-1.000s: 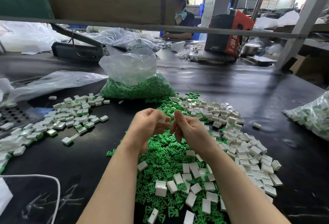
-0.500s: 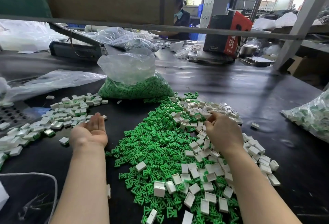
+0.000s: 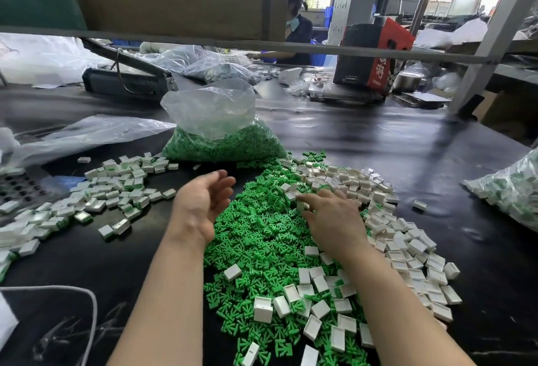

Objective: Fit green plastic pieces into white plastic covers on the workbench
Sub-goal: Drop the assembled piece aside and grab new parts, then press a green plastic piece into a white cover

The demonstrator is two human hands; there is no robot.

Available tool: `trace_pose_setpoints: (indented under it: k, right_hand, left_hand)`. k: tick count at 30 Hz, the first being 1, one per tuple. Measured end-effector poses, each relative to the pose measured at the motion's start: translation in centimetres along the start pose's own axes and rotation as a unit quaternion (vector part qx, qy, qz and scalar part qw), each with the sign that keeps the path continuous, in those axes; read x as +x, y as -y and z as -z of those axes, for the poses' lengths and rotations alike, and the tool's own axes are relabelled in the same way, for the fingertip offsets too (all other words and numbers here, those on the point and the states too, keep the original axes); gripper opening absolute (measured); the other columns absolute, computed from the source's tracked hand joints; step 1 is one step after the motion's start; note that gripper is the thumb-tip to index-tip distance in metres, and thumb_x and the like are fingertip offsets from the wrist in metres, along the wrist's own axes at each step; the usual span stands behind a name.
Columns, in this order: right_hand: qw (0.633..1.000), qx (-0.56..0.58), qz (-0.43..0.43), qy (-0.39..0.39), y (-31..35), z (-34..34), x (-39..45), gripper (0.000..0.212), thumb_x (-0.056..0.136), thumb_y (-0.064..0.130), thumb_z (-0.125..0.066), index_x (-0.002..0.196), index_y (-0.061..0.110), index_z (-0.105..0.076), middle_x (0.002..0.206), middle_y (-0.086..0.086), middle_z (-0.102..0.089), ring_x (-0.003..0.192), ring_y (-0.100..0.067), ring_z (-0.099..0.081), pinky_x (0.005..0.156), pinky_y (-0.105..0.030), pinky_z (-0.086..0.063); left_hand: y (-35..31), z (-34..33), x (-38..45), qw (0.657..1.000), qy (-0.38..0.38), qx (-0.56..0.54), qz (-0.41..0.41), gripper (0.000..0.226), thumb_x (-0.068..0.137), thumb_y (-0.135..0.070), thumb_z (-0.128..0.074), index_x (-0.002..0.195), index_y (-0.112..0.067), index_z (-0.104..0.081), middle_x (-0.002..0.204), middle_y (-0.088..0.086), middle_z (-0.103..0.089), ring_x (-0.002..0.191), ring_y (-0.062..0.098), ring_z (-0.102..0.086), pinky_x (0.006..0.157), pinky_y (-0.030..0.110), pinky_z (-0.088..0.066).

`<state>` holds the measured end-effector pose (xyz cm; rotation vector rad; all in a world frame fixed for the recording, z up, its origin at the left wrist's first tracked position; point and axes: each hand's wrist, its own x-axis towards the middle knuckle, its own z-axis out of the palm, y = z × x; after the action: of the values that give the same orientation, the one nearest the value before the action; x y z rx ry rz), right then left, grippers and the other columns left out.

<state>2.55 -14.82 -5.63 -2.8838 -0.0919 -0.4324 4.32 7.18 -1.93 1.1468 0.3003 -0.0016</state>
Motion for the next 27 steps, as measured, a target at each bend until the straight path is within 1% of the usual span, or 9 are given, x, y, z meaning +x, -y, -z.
trace_pose_setpoints:
  k: [5,8,11,14,18,21,22,24,27]
  right_hand:
    - [0.999,0.006,-0.016,-0.038,0.1,-0.3,0.0,0.016,0.097,0.029,-0.052,0.112,0.027,-0.059,0.107,0.008,-0.067,0.098,-0.015,-0.056,0.088,-0.032,-0.045]
    - [0.999,0.014,-0.018,-0.034,0.0,-0.3,-0.1,0.013,0.096,0.022,-0.054,0.108,0.023,-0.061,0.101,0.006,-0.068,0.090,-0.014,-0.057,0.084,-0.030,-0.046]
    - [0.981,0.186,-0.028,-0.034,0.6,0.8,0.1,0.012,0.093,0.023,-0.063,0.104,0.023,-0.069,0.091,0.013,-0.070,0.084,-0.008,-0.062,0.081,-0.028,-0.049]
    - [0.950,0.308,-0.012,-0.038,1.6,1.8,0.2,0.011,0.088,0.020,-0.070,0.098,0.024,-0.071,0.081,0.015,-0.070,0.073,-0.001,-0.065,0.069,-0.022,-0.051]
    - [0.915,0.403,-0.001,-0.016,2.4,2.0,0.1,0.016,0.087,0.012,-0.071,0.102,0.017,-0.066,0.085,0.002,-0.074,0.072,-0.008,-0.069,0.063,-0.018,-0.053]
    - [0.913,0.407,-0.024,0.008,1.9,1.8,0.0,0.016,0.091,0.011,-0.065,0.105,0.016,-0.065,0.084,0.000,-0.075,0.053,-0.005,-0.059,0.051,-0.019,-0.048]
    - [0.933,0.358,-0.019,0.025,1.6,1.8,0.0,0.015,0.091,0.012,-0.064,0.105,0.019,-0.066,0.087,0.002,-0.074,0.056,-0.002,-0.058,0.055,-0.020,-0.050]
    - [0.969,0.228,0.010,0.094,1.3,1.7,-0.2,0.019,0.090,0.022,-0.067,0.108,0.026,-0.068,0.103,0.007,-0.070,0.083,-0.004,-0.062,0.080,-0.026,-0.055]
    - [0.980,0.129,0.029,0.149,1.8,2.0,-0.5,0.025,0.088,0.035,-0.069,0.112,0.034,-0.068,0.119,0.010,-0.060,0.109,-0.011,-0.053,0.101,-0.036,-0.045]
  left_hand:
    - [1.4,-2.1,-0.9,0.986,0.060,0.146,-0.051,0.017,0.098,-0.012,-0.051,0.094,-0.014,-0.067,0.075,-0.003,-0.073,0.065,0.008,-0.061,0.058,0.022,-0.046]
    - [1.9,-2.5,-1.2,0.973,0.089,0.199,-0.073,0.015,0.097,-0.009,-0.053,0.097,-0.013,-0.067,0.076,-0.003,-0.073,0.066,0.007,-0.061,0.060,0.022,-0.047]
    - [2.3,-2.7,-1.3,0.957,0.132,0.244,-0.083,0.013,0.095,-0.008,-0.058,0.103,-0.013,-0.067,0.086,0.001,-0.073,0.070,0.007,-0.064,0.061,0.020,-0.050]
    - [2.6,-3.3,-1.6,0.952,0.173,0.241,-0.077,0.020,0.089,-0.007,-0.067,0.109,-0.012,-0.067,0.091,0.004,-0.072,0.072,0.008,-0.066,0.063,0.018,-0.052]
    - [2.8,-3.5,-1.9,0.950,0.170,0.239,-0.108,0.014,0.080,-0.007,-0.077,0.091,-0.013,-0.075,0.079,0.005,-0.075,0.067,0.008,-0.063,0.061,0.017,-0.051]
    - [2.6,-3.1,-1.8,0.953,0.153,0.227,-0.128,0.009,0.081,-0.004,-0.075,0.083,-0.013,-0.076,0.083,0.013,-0.075,0.072,0.016,-0.063,0.067,0.023,-0.053]
    - [2.6,-3.1,-1.7,0.953,0.154,0.224,-0.135,0.010,0.082,-0.005,-0.075,0.083,-0.014,-0.075,0.084,0.013,-0.075,0.074,0.017,-0.062,0.067,0.023,-0.053]
    - [2.5,-3.0,-1.7,0.949,0.161,0.224,-0.151,0.010,0.083,-0.007,-0.074,0.085,-0.017,-0.073,0.084,0.010,-0.075,0.075,0.016,-0.063,0.067,0.023,-0.052]
    - [2.4,-2.9,-1.7,0.947,0.177,0.211,-0.163,0.008,0.087,-0.009,-0.070,0.089,-0.017,-0.071,0.084,0.007,-0.075,0.079,0.016,-0.068,0.069,0.020,-0.054]
